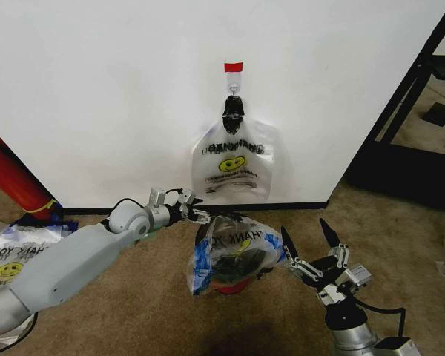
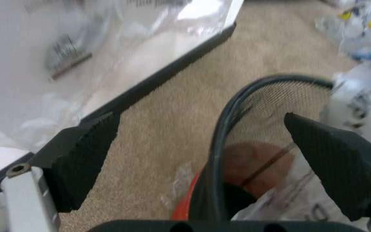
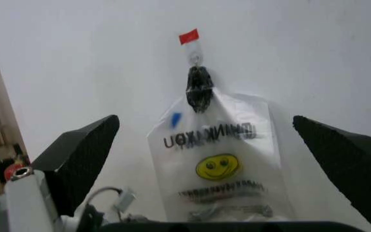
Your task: Pick up the garbage bag from the wall and place it over the trash bin.
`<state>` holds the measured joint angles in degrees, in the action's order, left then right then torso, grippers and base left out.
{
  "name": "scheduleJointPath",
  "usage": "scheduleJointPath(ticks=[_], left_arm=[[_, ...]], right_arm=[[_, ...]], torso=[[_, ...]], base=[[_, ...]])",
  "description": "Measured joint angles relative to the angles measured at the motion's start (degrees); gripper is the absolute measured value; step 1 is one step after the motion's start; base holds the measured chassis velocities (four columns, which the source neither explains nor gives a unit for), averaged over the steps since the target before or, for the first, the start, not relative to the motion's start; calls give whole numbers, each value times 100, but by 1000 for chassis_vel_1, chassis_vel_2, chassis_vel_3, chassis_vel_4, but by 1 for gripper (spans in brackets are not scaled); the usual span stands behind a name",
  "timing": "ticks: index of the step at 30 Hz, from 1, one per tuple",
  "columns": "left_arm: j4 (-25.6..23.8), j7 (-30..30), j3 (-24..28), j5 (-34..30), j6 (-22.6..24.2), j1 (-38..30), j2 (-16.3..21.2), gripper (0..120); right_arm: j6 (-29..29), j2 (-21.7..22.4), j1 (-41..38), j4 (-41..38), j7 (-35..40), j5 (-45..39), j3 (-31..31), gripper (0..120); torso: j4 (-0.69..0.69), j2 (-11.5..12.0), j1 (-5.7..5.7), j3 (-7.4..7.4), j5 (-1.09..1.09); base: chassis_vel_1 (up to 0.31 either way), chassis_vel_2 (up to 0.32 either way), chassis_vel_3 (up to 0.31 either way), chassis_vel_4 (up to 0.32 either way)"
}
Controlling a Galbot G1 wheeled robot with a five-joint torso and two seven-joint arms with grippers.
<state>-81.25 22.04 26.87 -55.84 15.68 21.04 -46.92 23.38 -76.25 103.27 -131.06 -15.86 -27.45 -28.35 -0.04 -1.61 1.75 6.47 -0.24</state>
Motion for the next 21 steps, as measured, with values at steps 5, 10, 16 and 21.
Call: scheduleJointPath(ticks=[5,10,16,21], left_arm=[[441,108,440,97,-9,-335,-118,91],[445,97,659,39,33,-442,-81,77],[191,-68,792,-416,326,-525,-45,56],[141,-243,885,-538,474,-600,-84,34]], right_arm=[[-264,55,-29,-165,189,-386,-4,100],[-268,63,-27,-145,253,-403,-19,100],[-235,-9,-121,14,274,-289,27,100],[-204,-48,-117,48,276,-217,53,100]], torso=[[0,0,0,0,2],[0,0,0,0,1],[0,0,-1,0,2],[-1,0,-1,0,2]], base=[[0,0,0,0],[0,0,0,0],[0,0,0,0],[0,0,0,0]])
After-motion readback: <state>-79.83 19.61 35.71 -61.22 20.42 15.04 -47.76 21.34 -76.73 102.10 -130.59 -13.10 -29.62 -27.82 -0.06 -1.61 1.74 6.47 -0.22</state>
